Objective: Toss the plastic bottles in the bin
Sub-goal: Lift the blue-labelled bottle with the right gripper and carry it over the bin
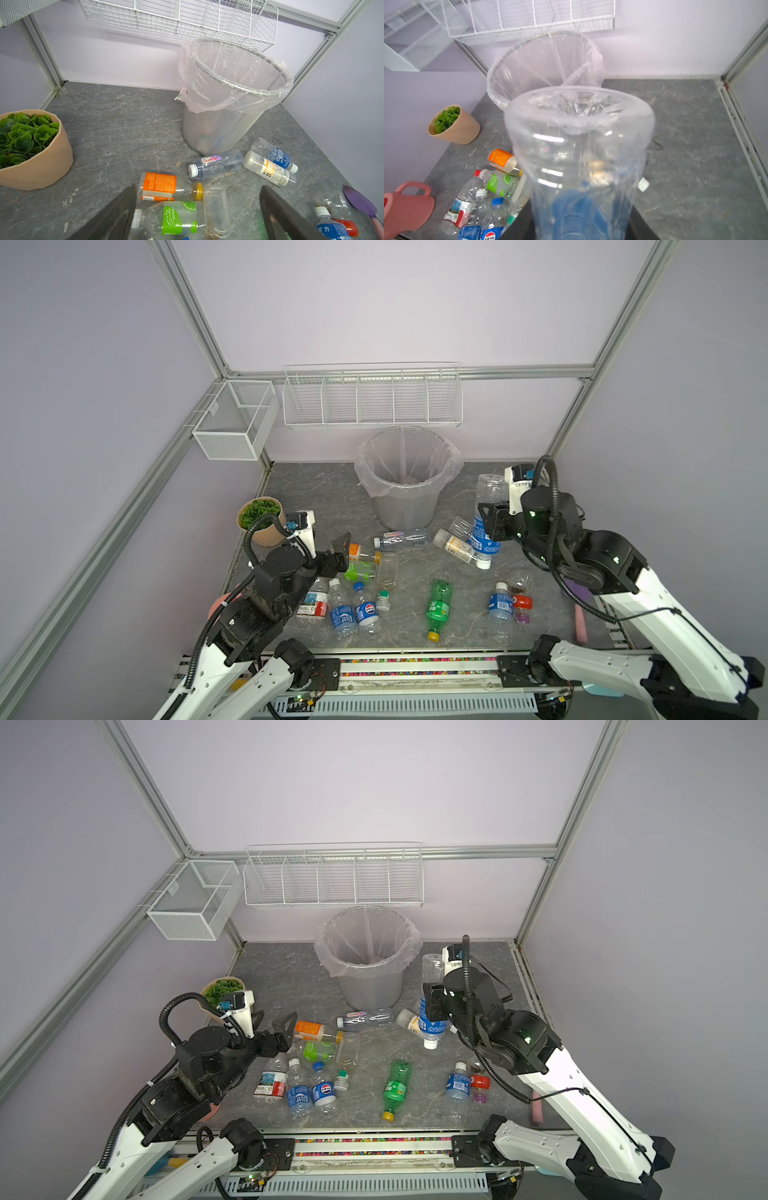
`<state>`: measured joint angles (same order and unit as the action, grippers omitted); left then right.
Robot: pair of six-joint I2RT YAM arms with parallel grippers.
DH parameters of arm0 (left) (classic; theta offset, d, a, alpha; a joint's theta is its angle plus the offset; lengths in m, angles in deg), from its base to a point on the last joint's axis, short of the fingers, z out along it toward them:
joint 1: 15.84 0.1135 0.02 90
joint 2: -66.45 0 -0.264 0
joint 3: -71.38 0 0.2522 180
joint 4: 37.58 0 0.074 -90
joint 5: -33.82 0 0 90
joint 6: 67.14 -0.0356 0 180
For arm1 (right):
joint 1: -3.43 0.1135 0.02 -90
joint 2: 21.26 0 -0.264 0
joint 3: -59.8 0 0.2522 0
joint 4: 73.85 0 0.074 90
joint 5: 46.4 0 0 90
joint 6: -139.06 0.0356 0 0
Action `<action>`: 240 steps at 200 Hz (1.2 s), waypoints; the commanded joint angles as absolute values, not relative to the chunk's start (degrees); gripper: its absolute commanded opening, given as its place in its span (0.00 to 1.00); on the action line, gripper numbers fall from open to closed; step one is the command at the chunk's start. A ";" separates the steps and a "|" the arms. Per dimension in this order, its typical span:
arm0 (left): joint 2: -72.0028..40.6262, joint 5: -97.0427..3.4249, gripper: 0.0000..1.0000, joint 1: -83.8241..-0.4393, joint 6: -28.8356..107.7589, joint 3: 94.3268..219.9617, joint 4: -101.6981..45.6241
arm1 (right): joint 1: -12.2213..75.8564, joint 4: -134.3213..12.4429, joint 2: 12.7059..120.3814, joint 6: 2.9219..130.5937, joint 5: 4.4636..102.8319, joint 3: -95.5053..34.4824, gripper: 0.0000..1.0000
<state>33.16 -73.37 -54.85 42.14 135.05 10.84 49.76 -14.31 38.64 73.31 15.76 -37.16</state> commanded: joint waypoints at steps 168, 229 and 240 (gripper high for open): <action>34.84 -74.21 0.92 -55.04 43.85 136.08 12.75 | 49.98 -52.53 43.59 46.77 31.10 -48.26 0.07; 35.43 -73.58 0.92 -55.04 44.15 135.77 12.48 | 49.71 -54.83 51.56 46.07 33.47 -56.45 0.07; 35.59 -73.59 0.92 -55.04 44.17 135.65 12.70 | 49.45 -55.16 53.46 45.81 33.66 -58.03 0.07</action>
